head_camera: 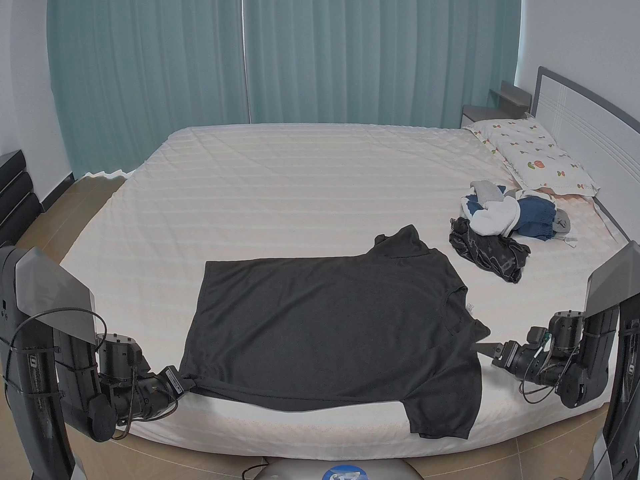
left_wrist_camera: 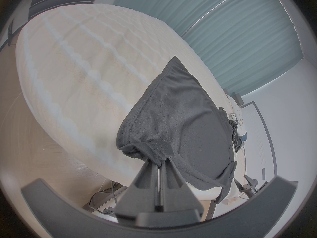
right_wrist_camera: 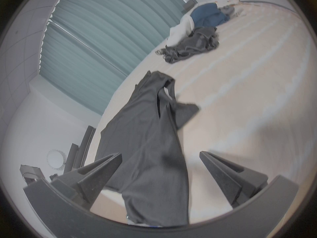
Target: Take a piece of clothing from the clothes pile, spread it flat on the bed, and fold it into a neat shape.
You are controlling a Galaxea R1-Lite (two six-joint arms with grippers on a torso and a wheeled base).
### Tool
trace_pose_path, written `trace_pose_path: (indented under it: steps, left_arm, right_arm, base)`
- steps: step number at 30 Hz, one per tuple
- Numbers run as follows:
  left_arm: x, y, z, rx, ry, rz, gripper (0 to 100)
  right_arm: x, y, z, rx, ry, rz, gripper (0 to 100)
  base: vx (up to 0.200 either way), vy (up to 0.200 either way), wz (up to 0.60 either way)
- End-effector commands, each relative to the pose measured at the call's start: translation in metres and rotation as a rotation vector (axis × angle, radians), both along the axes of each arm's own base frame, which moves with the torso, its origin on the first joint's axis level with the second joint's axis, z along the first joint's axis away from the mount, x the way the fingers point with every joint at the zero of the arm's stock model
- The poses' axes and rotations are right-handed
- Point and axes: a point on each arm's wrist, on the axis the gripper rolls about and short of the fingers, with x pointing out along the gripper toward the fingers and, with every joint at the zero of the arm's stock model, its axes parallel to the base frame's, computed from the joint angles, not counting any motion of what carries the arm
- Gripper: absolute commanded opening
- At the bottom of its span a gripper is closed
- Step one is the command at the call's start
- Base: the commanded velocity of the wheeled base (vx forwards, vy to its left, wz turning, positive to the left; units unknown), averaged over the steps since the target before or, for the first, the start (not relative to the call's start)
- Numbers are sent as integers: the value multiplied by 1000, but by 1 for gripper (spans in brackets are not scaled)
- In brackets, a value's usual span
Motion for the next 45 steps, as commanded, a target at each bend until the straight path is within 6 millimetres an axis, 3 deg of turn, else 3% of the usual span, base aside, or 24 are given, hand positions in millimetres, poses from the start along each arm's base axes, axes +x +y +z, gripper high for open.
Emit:
trace_pose_path:
  steps: [1, 11, 41, 42, 45]
  left_arm:
    - [-1, 0, 0, -1, 4, 0, 0]
    - [-3, 0, -1, 0, 11, -1, 0]
    - [-3, 0, -1, 5, 10, -8, 0]
    - [-3, 0, -1, 5, 10, -8, 0]
    - [-3, 0, -1, 0, 10, -6, 0]
  right_arm:
    - [-29, 10, 2, 16, 82, 57, 100]
    - [-38, 29, -15, -57, 130, 180, 100]
    - [-30, 26, -23, -108, 121, 139, 100]
    - [-30, 29, -27, -110, 127, 149, 0]
    - [-30, 30, -26, -118, 126, 145, 0]
  base:
    - [0, 0, 0]
    - [0, 0, 0]
    - [0, 0, 0]
    - [0, 0, 0]
    - [0, 0, 0]
